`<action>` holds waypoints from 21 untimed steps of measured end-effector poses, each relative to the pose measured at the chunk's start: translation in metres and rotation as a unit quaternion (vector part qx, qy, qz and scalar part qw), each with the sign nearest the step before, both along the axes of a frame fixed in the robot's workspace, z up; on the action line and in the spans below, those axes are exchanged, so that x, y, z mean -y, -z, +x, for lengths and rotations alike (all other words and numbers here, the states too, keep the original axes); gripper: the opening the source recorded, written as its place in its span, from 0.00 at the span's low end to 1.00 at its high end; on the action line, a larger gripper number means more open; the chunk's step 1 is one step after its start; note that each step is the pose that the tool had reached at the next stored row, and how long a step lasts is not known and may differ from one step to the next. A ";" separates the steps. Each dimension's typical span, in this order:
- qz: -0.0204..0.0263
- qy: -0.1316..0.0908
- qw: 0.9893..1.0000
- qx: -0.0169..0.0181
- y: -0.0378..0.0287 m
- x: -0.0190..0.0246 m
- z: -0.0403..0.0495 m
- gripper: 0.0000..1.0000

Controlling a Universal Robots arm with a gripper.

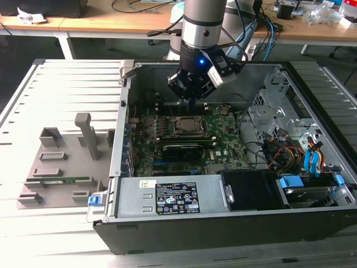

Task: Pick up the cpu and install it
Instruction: 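Install the first cpu locking lever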

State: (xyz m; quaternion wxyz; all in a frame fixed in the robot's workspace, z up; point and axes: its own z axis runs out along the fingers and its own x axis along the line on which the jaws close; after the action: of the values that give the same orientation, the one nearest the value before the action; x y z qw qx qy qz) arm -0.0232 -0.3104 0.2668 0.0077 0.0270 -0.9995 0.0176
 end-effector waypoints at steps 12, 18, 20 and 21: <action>0.000 0.000 1.000 0.001 0.0000 -0.0005 -0.0457 0.11; 0.000 0.000 1.000 0.001 0.0000 -0.0084 -0.0583 0.11; 0.000 0.000 1.000 0.001 0.0000 -0.0117 -0.0617 0.11; 0.000 0.000 1.000 0.001 0.0000 -0.0134 -0.0627 0.11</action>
State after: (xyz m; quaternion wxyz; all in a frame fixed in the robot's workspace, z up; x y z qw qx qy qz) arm -0.0859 -0.2970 0.2668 0.0066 0.0269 -0.9995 0.0177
